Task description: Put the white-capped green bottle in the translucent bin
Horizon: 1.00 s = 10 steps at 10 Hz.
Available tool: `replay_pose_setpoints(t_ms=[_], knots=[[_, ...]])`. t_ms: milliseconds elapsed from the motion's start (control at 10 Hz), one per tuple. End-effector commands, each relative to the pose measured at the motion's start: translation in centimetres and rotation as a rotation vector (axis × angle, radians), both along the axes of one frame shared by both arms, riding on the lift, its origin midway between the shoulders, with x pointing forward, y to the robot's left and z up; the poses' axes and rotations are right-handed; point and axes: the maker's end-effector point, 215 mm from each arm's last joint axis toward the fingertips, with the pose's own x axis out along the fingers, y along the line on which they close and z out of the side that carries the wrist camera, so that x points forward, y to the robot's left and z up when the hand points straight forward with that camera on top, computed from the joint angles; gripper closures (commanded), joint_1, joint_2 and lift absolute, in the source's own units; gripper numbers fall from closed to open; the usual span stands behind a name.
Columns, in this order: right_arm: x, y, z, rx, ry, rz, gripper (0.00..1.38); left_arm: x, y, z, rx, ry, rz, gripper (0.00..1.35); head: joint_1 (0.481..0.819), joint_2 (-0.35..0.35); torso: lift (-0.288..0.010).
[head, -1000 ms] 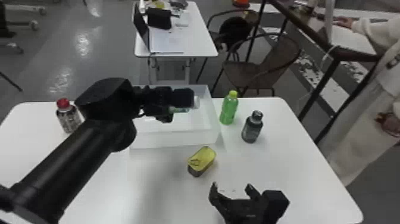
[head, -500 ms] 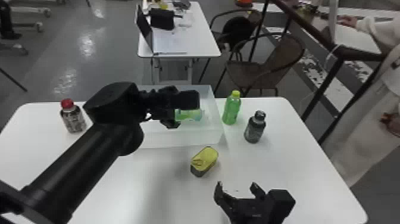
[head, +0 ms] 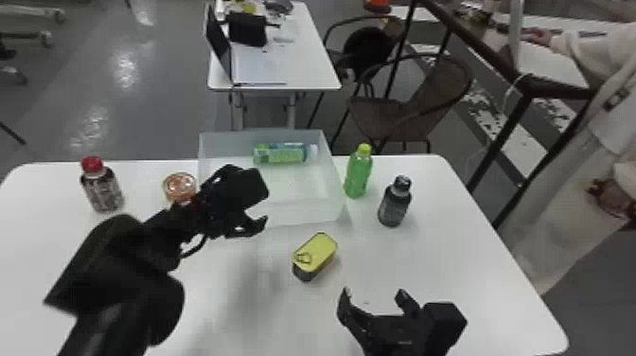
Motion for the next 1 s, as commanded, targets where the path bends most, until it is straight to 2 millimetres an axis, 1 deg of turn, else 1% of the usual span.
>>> replay_pose_setpoints(t_ms=[0,100,200,300,400,500,600,700,900], knots=[[-0.5,-0.8,0.3,-0.009,-0.003,-0.017,0.12,-5.1,6.3,-1.4,-0.167,0.018,0.142,0.24,0.695,-0.123,-0.056],[-0.7,-1.2,0.4,-0.019,-0.002,-0.026,0.12,-7.8,9.3,-2.4,-0.266,0.052,0.207,0.24,0.695,-0.086,-0.056],[-1.0,-1.7,0.7,-0.037,-0.007,-0.035,0.12,-10.1,12.3,-2.4,-0.352,0.043,0.265,0.24,0.695,-0.055,-0.056],[-1.7,-2.4,1.4,-0.068,-0.023,-0.045,0.12,-12.6,15.5,-2.6,-0.456,0.013,0.366,0.24,0.695,-0.022,-0.056],[-2.6,-3.2,1.8,-0.092,-0.028,-0.059,0.12,-15.1,18.4,-3.4,-0.581,0.0,0.492,0.25,0.695,0.014,-0.056],[-3.8,-4.0,1.6,-0.105,-0.016,-0.079,0.12,-17.5,20.6,-4.1,-0.685,-0.011,0.594,0.25,0.695,0.035,-0.056],[-4.8,-4.6,1.4,-0.114,-0.003,-0.102,0.12,-19.1,22.2,-4.3,-0.726,-0.048,0.657,0.27,0.695,0.065,-0.056],[-5.4,-4.8,1.4,-0.118,0.001,-0.116,0.12,-19.5,22.8,-4.5,-0.727,-0.053,0.667,0.29,0.695,0.09,-0.056],[-5.7,-4.7,1.7,-0.126,-0.009,-0.115,0.12,-20.2,22.7,-4.8,-0.75,-0.052,0.67,0.29,0.695,0.108,-0.056]])
